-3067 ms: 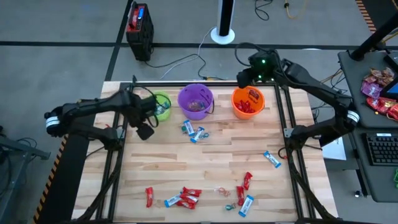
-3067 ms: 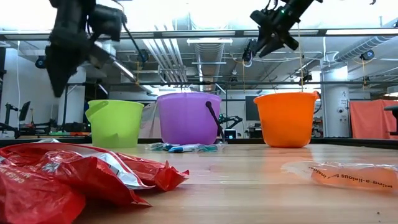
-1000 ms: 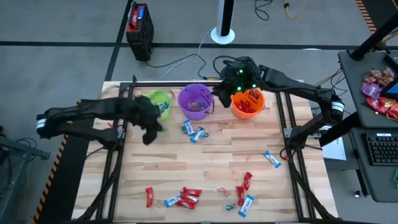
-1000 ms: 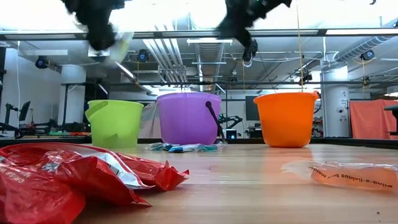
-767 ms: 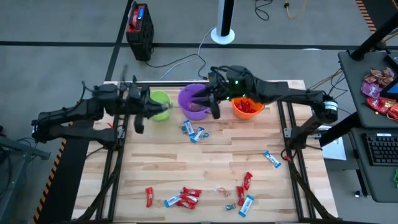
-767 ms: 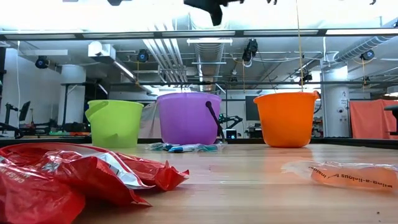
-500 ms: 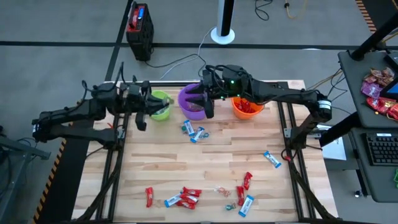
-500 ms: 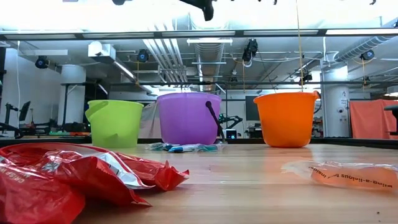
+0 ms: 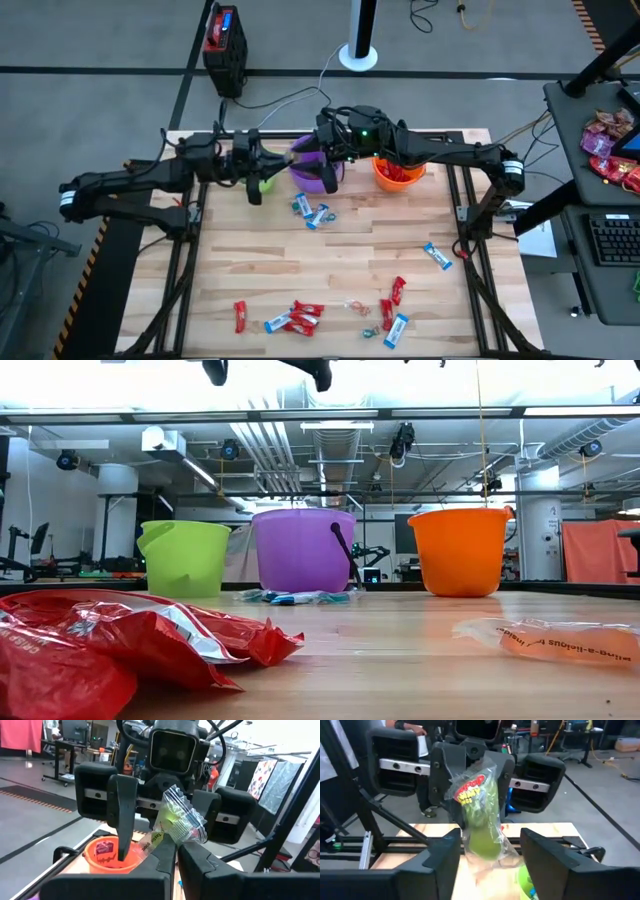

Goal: Sort candy by brand, put in halloween buckets
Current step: Put the green gummy into the purple bucket

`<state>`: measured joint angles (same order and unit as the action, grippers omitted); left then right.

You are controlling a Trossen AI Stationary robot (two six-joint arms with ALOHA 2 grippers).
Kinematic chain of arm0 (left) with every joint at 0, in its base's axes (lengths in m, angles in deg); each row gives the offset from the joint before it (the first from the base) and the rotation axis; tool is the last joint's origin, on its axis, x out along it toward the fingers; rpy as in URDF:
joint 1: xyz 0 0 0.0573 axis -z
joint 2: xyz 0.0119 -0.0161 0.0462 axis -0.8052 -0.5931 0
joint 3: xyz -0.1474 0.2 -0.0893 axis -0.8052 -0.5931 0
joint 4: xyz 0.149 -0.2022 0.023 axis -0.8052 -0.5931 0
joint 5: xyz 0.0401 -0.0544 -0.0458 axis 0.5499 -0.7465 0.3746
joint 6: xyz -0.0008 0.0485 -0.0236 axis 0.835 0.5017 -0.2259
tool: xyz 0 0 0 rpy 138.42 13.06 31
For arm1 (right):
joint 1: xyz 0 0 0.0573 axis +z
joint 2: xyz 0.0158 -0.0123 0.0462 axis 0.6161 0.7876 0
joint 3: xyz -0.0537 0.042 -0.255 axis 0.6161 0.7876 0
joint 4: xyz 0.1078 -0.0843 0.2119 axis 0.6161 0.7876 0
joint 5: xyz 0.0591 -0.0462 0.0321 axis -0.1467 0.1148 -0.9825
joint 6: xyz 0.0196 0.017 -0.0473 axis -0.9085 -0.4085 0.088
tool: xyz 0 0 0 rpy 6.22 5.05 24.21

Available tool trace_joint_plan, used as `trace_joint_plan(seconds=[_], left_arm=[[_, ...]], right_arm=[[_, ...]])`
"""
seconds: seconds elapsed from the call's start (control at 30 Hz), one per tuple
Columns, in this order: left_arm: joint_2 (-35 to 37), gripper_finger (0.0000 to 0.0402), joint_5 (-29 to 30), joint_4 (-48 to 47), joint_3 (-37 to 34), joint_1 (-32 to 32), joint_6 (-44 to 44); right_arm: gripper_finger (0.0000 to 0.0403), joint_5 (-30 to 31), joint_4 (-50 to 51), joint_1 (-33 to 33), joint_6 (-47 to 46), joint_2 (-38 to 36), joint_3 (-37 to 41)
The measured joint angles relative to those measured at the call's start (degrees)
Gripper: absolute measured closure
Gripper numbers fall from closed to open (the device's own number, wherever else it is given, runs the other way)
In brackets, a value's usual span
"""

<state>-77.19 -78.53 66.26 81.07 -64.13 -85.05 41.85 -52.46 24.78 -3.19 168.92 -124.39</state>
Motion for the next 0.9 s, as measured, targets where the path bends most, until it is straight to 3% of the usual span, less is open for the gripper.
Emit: trace_joint_plan(seconds=[0.3, 0.5, 0.67, 0.9], left_arm=[[-1.4, 0.0397, 3.3, -0.3, 0.7, 0.0, -3.1], [-0.5, 0.0334, 4.0, -4.6, 0.8, -0.1, -5.0], [2.1, 0.0283, 5.5, -11.4, 0.8, -0.1, -6.7], [7.3, 0.0267, 6.2, -22.5, 0.8, -0.1, -16.0]], right_arm=[[0.0377, 0.5, 1.9, -0.1, 2.3, -0.3, 0.0], [0.0383, 1.3, 4.1, -1.3, 2.3, -0.3, 0.0], [0.0385, 12.1, 13.0, -4.0, 3.2, 0.1, 0.0], [0.0385, 14.6, 22.6, -9.2, 2.0, 4.9, 0.1]])
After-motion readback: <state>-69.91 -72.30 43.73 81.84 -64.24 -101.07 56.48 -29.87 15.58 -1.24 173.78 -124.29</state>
